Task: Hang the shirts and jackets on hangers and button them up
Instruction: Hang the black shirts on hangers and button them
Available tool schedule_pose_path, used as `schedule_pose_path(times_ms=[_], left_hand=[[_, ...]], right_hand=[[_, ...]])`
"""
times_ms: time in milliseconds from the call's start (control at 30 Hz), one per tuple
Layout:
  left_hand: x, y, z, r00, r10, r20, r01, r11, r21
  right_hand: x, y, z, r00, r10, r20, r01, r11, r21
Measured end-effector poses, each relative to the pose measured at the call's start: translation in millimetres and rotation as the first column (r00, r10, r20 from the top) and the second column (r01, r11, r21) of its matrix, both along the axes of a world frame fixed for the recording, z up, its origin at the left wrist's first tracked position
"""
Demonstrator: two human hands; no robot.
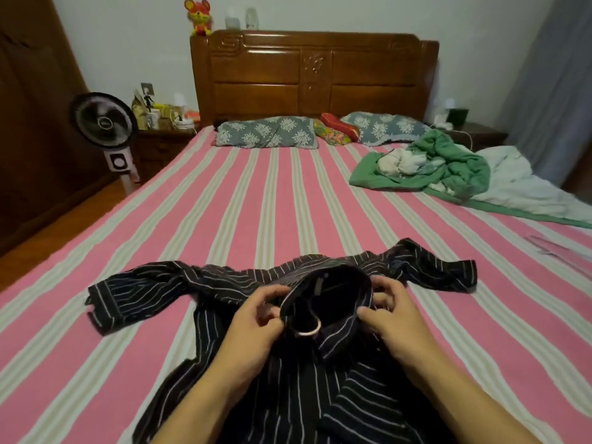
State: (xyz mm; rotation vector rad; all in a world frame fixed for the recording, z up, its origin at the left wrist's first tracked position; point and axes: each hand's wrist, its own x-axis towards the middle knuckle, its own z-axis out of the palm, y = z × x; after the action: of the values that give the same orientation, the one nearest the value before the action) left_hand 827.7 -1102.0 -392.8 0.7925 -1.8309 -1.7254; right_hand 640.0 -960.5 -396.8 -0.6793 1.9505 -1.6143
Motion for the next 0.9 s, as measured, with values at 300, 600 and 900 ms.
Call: schedule_pose_path(times_ms=[300,600,900], left_hand=[[39,27,-33,0.962,-0.034,0.27,0.132,0.927,-0.352],[21,4,-36,1.0,-0.002,0.024,-0.008,0.914,0.406],[19,-20,-50,0.998,-0.044,-0.045,0.061,0.855,0.515]], right_hand=[[21,35,-42,0.925,0.101,-0.367,0.022,0.948,0.318],[2,16,-40,0.997,-0.015,-0.082,0.026,0.99,0.136],[-25,16,-45,0.764,0.235,0.6,-0.191,0.972,-0.138]])
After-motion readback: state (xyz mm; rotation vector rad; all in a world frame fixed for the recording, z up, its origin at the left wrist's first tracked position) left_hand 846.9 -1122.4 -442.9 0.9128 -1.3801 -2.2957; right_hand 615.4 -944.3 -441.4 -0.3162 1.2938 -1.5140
